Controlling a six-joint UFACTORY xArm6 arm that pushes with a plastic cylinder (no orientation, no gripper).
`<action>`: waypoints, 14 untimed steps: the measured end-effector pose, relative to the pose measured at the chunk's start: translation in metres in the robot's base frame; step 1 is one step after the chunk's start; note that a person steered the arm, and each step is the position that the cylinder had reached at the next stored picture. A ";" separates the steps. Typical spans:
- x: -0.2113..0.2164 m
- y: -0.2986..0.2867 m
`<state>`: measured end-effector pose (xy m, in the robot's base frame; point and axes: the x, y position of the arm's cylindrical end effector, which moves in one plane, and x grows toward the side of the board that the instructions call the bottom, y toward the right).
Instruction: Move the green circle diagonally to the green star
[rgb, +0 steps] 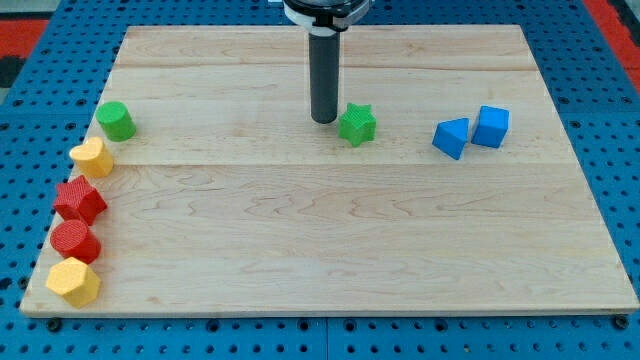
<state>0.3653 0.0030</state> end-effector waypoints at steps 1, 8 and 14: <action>0.021 0.056; 0.152 0.060; 0.011 -0.186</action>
<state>0.3760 -0.1828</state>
